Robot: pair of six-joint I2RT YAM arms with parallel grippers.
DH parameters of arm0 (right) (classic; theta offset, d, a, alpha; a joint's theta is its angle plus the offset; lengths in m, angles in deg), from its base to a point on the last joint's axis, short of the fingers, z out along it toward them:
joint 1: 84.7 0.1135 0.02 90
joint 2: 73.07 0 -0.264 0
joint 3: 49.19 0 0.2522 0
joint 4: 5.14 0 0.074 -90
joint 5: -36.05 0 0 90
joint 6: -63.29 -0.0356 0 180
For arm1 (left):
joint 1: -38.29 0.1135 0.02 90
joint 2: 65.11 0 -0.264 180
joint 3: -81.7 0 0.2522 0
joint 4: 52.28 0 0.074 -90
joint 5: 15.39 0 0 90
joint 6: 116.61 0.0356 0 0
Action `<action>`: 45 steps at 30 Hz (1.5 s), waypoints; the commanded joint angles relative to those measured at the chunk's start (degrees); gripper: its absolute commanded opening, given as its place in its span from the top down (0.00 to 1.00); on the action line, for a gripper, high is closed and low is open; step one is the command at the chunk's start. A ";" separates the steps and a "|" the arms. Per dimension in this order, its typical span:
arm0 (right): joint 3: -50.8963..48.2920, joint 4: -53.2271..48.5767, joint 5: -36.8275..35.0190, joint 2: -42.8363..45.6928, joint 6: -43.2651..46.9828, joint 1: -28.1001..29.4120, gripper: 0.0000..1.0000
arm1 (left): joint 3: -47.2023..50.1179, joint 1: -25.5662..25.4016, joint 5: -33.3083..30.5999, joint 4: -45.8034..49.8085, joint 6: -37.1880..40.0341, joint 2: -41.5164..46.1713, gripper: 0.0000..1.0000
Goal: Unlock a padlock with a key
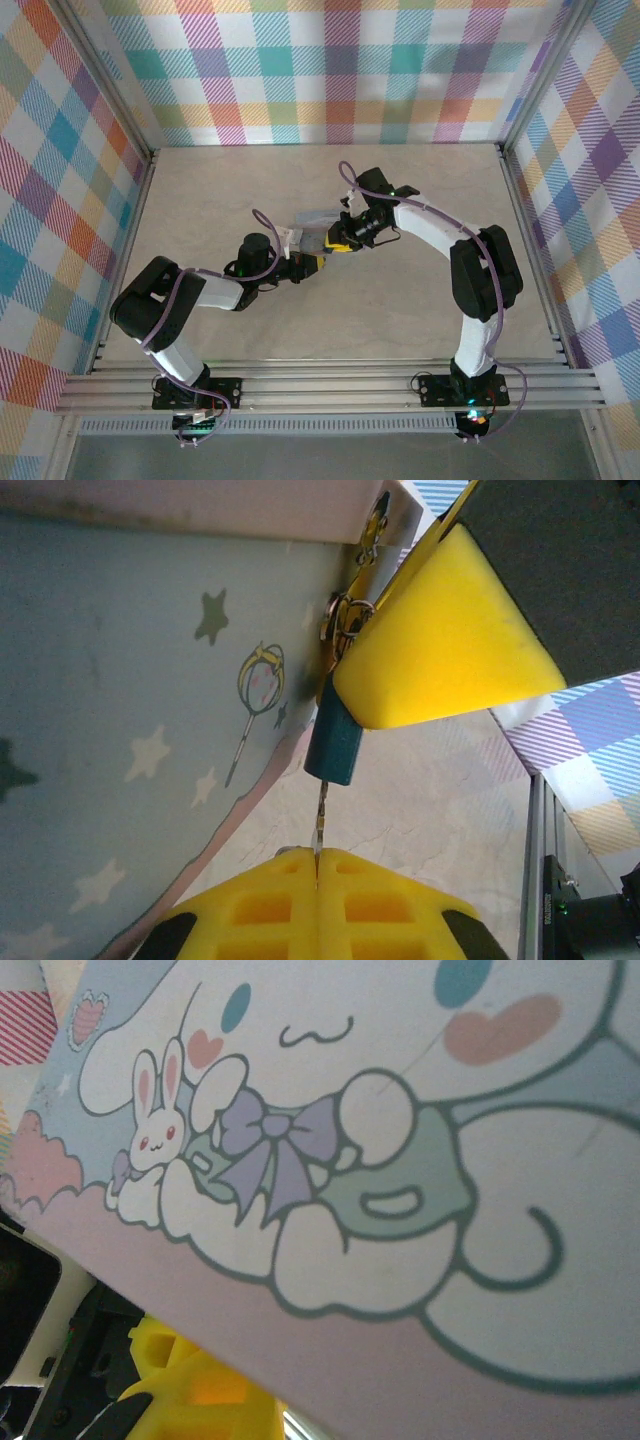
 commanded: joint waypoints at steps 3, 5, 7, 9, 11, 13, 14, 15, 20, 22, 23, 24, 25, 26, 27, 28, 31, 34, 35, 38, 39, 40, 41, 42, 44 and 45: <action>-2.20 0.48 8.98 1.79 0.84 1.73 1.00 | -2.71 -0.30 -3.26 -8.79 -0.61 -0.63 1.00; -1.73 -1.31 8.24 1.66 1.19 1.64 1.00 | -1.52 -0.46 -4.26 -10.71 0.55 -0.65 1.00; -0.96 -3.95 6.27 1.41 1.20 1.66 1.00 | 0.37 -1.77 -6.51 -11.50 3.40 1.35 1.00; -0.44 -5.46 5.83 1.07 1.28 1.70 1.00 | 0.86 -3.75 -9.79 -8.85 7.59 4.38 1.00; -0.60 -5.11 5.89 1.32 1.11 1.73 1.00 | 0.54 -4.46 -10.61 -7.99 8.44 5.57 1.00; -0.75 -4.77 5.71 1.53 1.06 1.73 1.00 | -0.31 -4.47 -9.77 -8.14 7.41 5.31 1.00; -0.83 -4.47 5.61 1.64 1.06 1.73 1.00 | -0.92 -4.39 -9.23 -8.01 6.74 5.09 1.00; -1.03 -4.22 5.61 1.71 1.04 1.75 1.00 | -1.38 -4.30 -8.72 -8.09 5.79 4.66 1.00; -3.47 -1.55 6.26 2.88 0.14 1.74 1.00 | -3.25 -2.42 -7.36 -8.36 -0.58 1.55 1.00; -3.99 -0.80 7.24 3.15 0.47 1.69 1.00 | -2.54 -0.81 -6.00 -12.47 -4.39 -0.75 1.00; -4.12 -0.59 7.54 3.16 0.57 1.64 1.00 | -2.43 -0.02 -5.10 -14.05 -5.95 -1.79 1.00; -4.17 -0.29 7.93 3.16 0.79 1.64 1.00 | -2.38 0.79 -4.06 -16.07 -7.58 -2.92 1.00; -4.30 -0.33 8.17 3.11 1.04 1.64 1.00 | -2.20 1.40 -3.37 -17.85 -8.93 -3.91 1.00; -4.31 -0.37 8.27 3.07 1.27 1.60 1.00 | -1.87 1.93 -3.13 -19.53 -9.89 -4.74 1.00; -4.31 -0.52 8.37 2.98 1.56 1.55 1.00 | -1.58 2.43 -2.66 -21.40 -10.66 -5.43 1.00; -4.31 -0.72 8.31 2.89 1.71 1.47 1.00 | -1.50 2.63 -2.07 -22.63 -11.08 -5.96 1.00; -4.22 -1.57 7.68 2.80 2.22 1.44 1.00 | -1.54 2.75 -0.44 -23.98 -10.70 -6.36 1.00; -3.72 -3.27 6.28 2.73 3.18 1.42 1.00 | -1.37 2.32 -0.53 -22.54 -8.12 -5.03 1.00; -3.45 -3.96 5.71 2.72 3.59 1.38 1.00 | -1.21 2.03 -1.11 -20.70 -6.47 -3.91 1.00; -3.11 -5.00 5.83 2.80 4.16 1.29 1.00 | -1.66 -0.13 -4.04 -12.57 0.57 0.18 1.00; -3.60 -3.67 7.75 2.93 3.28 1.12 1.00 | -2.00 -1.06 -5.31 -9.86 2.96 1.31 1.00; -4.46 -1.38 10.04 3.11 1.75 0.82 1.00 | -2.37 -2.04 -6.55 -7.79 5.08 1.99 1.00; -5.31 0.81 11.72 3.32 0.25 0.60 1.00 | -2.56 -2.62 -7.43 -6.78 6.33 2.26 1.00; -5.83 2.57 12.74 3.39 -1.11 0.43 1.00 | -2.55 -2.88 -8.20 -6.83 6.79 2.13 1.00; -5.49 2.31 13.20 3.22 -1.31 0.34 1.00 | -1.78 -2.88 -9.30 -9.44 5.76 1.58 1.00; -5.07 1.19 13.10 3.03 -0.83 0.28 1.00 | -1.23 -2.89 -10.06 -10.85 5.05 1.32 1.00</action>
